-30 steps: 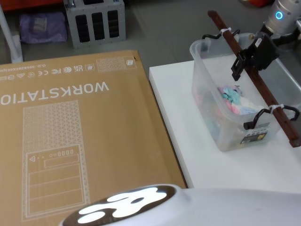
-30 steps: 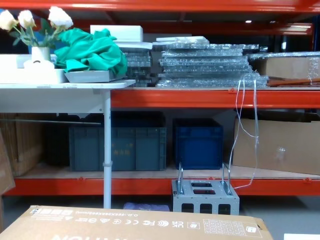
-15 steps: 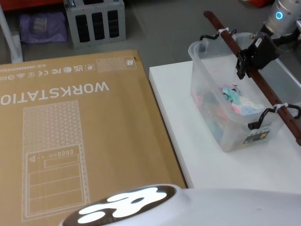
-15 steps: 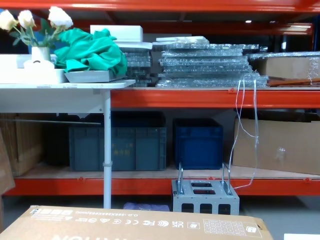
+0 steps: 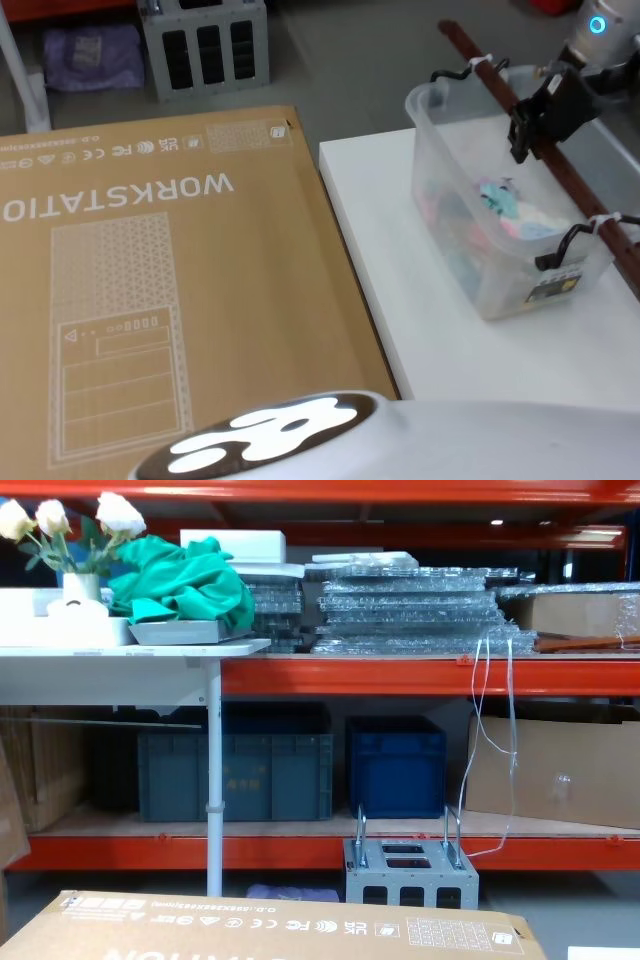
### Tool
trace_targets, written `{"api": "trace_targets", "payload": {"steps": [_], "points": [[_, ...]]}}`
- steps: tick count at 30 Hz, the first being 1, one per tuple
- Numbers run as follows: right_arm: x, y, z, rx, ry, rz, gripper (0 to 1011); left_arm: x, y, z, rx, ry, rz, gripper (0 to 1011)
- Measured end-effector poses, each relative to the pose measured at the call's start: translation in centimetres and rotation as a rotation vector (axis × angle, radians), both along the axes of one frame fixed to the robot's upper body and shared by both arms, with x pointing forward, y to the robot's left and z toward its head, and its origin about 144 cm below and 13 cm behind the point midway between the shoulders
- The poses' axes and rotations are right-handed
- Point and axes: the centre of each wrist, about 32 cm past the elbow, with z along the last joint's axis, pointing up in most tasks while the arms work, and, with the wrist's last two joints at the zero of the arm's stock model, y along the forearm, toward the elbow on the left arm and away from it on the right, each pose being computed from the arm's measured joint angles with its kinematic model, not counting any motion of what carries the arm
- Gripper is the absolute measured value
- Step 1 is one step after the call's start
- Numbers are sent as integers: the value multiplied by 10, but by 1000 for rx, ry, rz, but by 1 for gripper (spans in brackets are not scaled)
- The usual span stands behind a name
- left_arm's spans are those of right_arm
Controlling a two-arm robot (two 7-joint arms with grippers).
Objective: Use one hand to grasp the basket and place it at the designated location.
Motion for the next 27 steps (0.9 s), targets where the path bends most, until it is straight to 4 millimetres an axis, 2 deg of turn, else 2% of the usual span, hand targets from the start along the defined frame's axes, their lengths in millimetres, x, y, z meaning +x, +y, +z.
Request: {"api": "trace_targets", "payload": {"steps": [7, 9, 17, 27], "points": [[1, 1, 10, -15, -7, -1, 233, 0, 0, 0, 0, 0, 0, 0], [0, 5, 26, -19, -37, 2, 233, 0, 0, 0, 0, 0, 0, 0], [-5, 14, 62, -38, -116, 13, 233, 0, 0, 0, 0, 0, 0, 0], [-8, 24, 88, -62, -167, 34, 233, 0, 0, 0, 0, 0, 0, 0]]}}
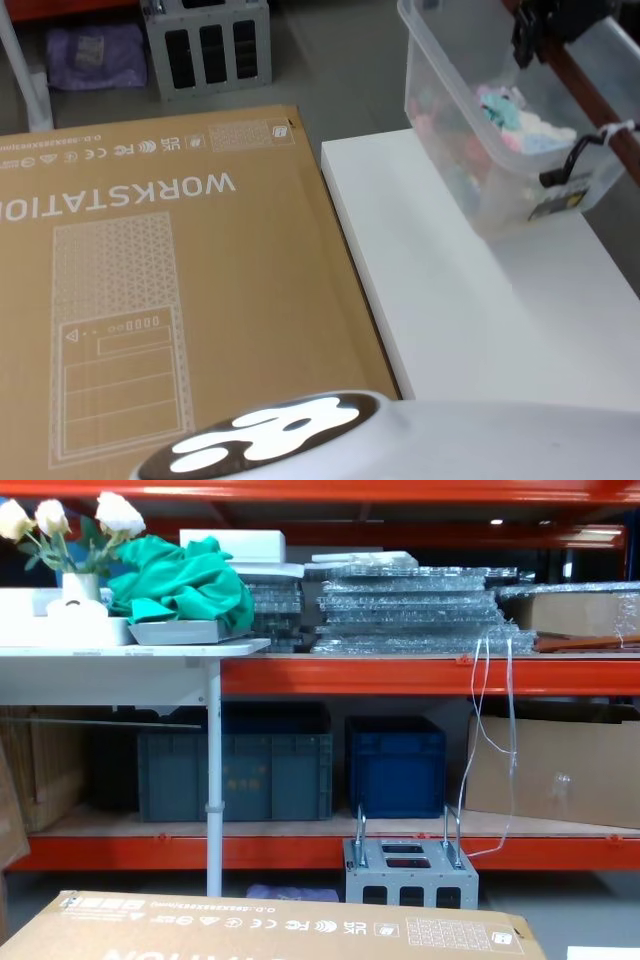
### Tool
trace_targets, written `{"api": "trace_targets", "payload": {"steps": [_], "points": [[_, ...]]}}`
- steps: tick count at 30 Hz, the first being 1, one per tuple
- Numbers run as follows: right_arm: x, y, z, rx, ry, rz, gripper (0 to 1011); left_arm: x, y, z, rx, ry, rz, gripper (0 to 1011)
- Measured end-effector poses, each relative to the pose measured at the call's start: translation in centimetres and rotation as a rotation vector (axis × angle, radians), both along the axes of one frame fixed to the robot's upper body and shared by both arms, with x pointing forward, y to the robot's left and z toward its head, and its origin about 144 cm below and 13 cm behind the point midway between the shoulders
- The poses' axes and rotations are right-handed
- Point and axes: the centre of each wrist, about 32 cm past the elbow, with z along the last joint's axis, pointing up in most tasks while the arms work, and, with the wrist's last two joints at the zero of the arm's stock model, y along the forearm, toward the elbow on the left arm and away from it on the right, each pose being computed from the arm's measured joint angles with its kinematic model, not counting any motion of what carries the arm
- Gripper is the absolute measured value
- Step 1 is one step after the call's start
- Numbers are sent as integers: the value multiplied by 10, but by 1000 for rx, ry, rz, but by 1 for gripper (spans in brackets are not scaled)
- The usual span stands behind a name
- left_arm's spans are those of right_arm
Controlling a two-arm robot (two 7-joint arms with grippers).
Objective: Use one hand to grasp the basket and place it at the designated location.
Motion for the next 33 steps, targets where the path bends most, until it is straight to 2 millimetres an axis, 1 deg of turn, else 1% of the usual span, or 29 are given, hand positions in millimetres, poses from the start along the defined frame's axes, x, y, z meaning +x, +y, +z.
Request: {"api": "trace_targets", "payload": {"steps": [4, 8, 17, 20, 24, 33], "points": [[1, 7, 10, -9, -19, 21, 234, 0, 0, 0, 0, 0, 0, 0], [4, 14, 15, -16, -25, 57, 233, 0, 0, 0, 0, 0, 0, 0], [9, 21, 18, -24, -26, 95, 233, 0, 0, 0, 1, 0, 1, 0], [22, 42, 23, -31, -29, 190, 233, 0, 0, 0, 0, 0, 0, 0], [29, 55, 26, -39, -31, 250, 233, 0, 0, 0, 0, 0, 1, 0], [36, 65, 27, -49, -31, 295, 233, 0, 0, 0, 0, 0, 0, 0]]}}
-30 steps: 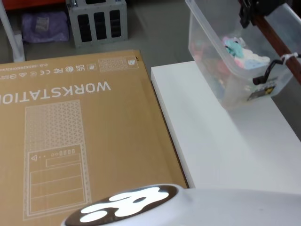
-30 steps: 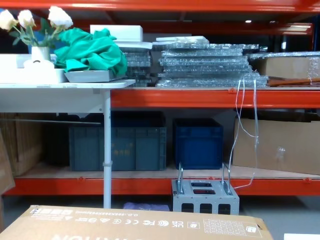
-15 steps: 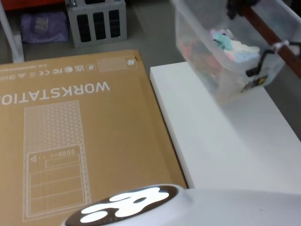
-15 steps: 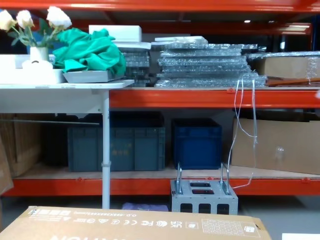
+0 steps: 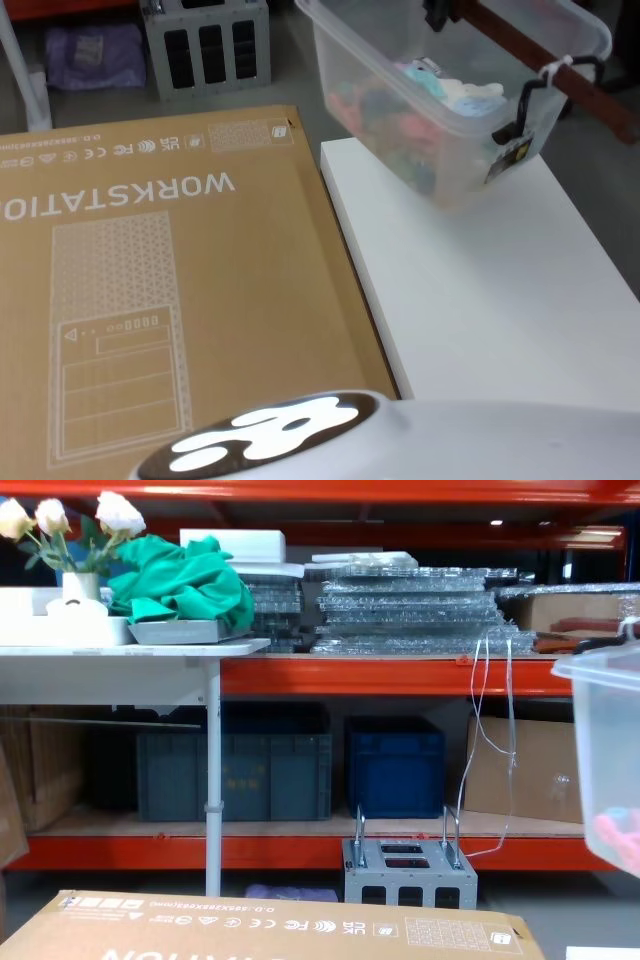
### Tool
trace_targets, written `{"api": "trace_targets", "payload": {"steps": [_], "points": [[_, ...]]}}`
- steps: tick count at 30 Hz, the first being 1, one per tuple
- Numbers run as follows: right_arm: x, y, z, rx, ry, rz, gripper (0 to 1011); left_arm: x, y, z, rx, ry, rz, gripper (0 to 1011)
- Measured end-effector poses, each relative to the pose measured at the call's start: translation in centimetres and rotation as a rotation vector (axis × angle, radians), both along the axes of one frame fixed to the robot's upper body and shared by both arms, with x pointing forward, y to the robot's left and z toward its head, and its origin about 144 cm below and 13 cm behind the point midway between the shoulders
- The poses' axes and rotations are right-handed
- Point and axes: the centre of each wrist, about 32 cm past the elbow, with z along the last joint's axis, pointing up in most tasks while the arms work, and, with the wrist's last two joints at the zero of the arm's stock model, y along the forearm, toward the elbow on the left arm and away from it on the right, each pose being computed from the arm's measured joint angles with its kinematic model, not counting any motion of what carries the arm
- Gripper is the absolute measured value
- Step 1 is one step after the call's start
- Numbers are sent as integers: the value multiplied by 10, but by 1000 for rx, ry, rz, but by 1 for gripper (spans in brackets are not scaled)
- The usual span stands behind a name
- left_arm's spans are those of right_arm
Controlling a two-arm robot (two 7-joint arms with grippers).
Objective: Use one hand to grasp the basket and place it at the designated location.
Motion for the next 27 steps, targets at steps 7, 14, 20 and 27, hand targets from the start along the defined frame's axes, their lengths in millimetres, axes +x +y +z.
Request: {"api": "trace_targets", "payload": {"steps": [7, 14, 20, 27], "points": [[22, 51, 4, -9, 7, 233, 233, 0, 0, 0, 0, 0, 0, 0], [27, 65, 3, -13, 8, 305, 233, 0, 0, 0, 0, 0, 0, 0], [31, 76, 0, -9, 17, 364, 233, 0, 0, 0, 0, 0, 1, 0], [34, 95, -7, 4, 37, 465, 233, 0, 0, 0, 0, 0, 0, 0]]}}
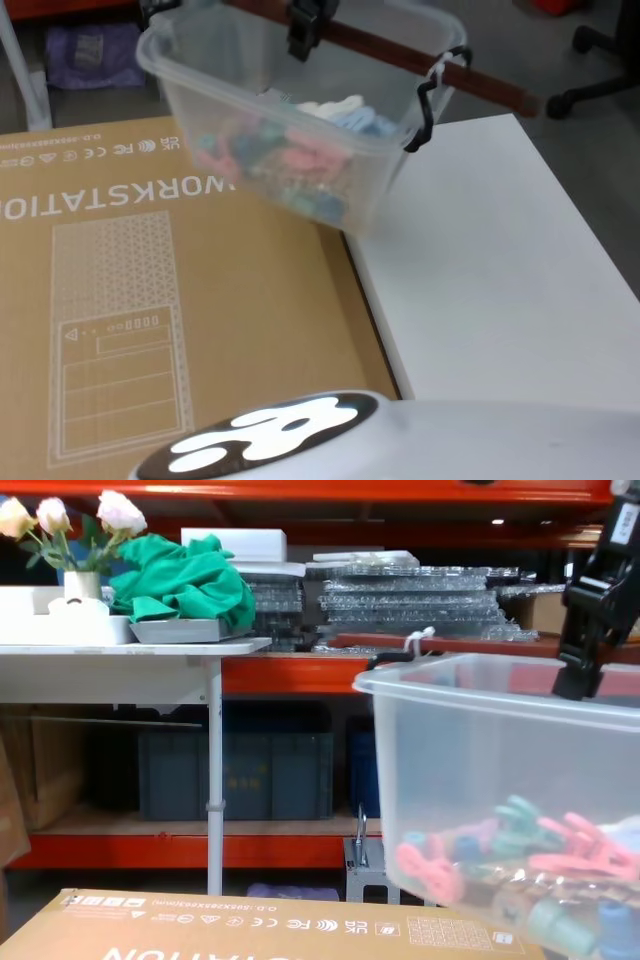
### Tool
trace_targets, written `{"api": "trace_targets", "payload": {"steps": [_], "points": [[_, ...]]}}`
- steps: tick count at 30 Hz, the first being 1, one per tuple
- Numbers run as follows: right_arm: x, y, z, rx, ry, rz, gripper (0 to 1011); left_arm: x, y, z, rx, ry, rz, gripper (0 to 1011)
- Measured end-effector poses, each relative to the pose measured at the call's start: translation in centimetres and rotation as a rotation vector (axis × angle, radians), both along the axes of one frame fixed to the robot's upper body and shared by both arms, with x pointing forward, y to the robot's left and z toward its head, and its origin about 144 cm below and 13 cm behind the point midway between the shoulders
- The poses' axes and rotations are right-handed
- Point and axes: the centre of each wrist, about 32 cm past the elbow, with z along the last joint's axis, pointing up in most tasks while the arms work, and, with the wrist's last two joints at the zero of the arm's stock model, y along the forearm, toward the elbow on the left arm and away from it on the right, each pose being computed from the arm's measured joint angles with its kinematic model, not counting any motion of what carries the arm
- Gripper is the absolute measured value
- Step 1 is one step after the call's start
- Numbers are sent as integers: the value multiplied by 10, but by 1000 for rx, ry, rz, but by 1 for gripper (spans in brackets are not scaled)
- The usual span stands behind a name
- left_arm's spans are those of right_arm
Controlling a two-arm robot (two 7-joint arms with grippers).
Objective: Use one hand to grasp the basket and place it at the designated location.
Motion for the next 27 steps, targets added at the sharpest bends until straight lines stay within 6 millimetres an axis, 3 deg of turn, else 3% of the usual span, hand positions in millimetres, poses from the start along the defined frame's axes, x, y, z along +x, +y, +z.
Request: {"api": "trace_targets", "payload": {"steps": [22, 27], "points": [[0, 29, -5, 17, 5, 174, 233, 0, 0, 0, 0, 0, 0, 0], [6, 52, -8, 19, 17, 276, 233, 0, 0, 0, 0, 0, 0, 0]]}}
